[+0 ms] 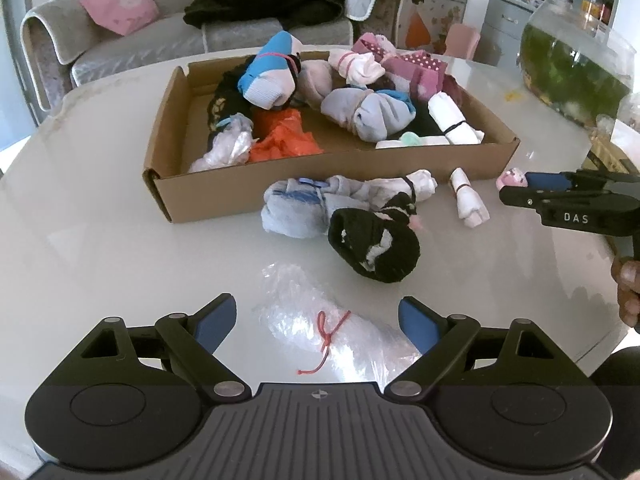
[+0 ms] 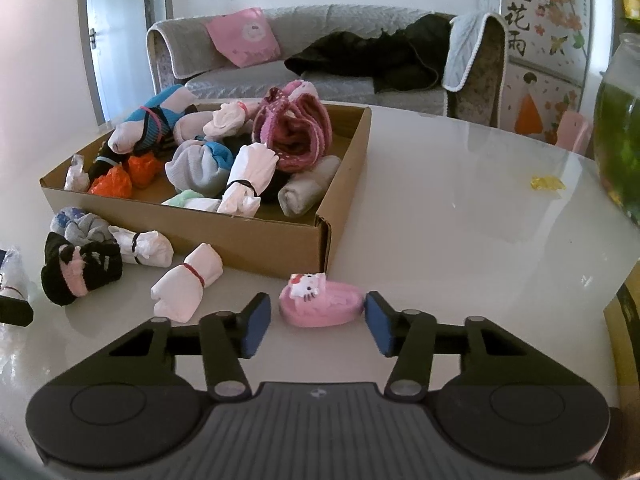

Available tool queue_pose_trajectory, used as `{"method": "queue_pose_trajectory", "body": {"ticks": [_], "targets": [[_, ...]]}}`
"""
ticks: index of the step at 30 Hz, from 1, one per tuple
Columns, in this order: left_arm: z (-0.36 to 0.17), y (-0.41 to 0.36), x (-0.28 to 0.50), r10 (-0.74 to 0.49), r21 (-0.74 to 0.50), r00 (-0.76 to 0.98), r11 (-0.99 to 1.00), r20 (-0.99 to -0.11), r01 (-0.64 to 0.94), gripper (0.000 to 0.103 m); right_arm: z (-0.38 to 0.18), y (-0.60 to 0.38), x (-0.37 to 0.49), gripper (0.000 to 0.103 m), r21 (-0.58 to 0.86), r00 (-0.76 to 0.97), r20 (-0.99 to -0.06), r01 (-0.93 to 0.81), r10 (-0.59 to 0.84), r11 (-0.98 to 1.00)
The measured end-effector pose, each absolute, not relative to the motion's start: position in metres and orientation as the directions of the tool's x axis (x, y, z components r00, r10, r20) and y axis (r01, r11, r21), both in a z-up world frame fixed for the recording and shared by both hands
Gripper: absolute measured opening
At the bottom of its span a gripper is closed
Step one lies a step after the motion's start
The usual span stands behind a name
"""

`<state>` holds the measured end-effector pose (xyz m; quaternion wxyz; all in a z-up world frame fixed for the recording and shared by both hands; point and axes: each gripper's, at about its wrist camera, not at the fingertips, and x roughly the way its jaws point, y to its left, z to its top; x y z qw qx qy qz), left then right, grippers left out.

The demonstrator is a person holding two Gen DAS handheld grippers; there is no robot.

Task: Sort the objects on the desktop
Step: 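Grasp the plastic-wrapped bundle with the left tool while the right grasps the pink Hello Kitty slipper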

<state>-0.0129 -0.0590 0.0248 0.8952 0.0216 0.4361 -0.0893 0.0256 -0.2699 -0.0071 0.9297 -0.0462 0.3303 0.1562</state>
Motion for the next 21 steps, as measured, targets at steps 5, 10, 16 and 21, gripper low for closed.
{"method": "queue_pose_trajectory", "body": {"ticks": [5,10,16,21], "targets": [[0.028,-0.052,-0.023,-0.142,-0.052,0.603,0.985,-0.785,0.165,0.092,-0.007,-0.268,0.025,0.047,0.015,0.736,-0.624,-0.327,0.264,0.945],[0.023,-0.057,-0.021,-0.119,-0.026,0.6,0.987,-0.791,0.161,0.092,-0.009,-0.264,0.027,0.056,0.014,0.741,-0.616,-0.328,0.267,0.944],[0.011,-0.065,-0.021,-0.086,0.011,0.594,0.987,-0.8,0.158,0.092,-0.009,-0.26,0.026,0.049,0.011,0.747,-0.61,-0.325,0.264,0.946],[0.013,-0.065,-0.023,-0.092,0.009,0.595,0.986,-0.798,0.165,0.085,-0.008,-0.26,0.022,0.044,0.014,0.747,-0.607,-0.332,0.271,0.943]]}}
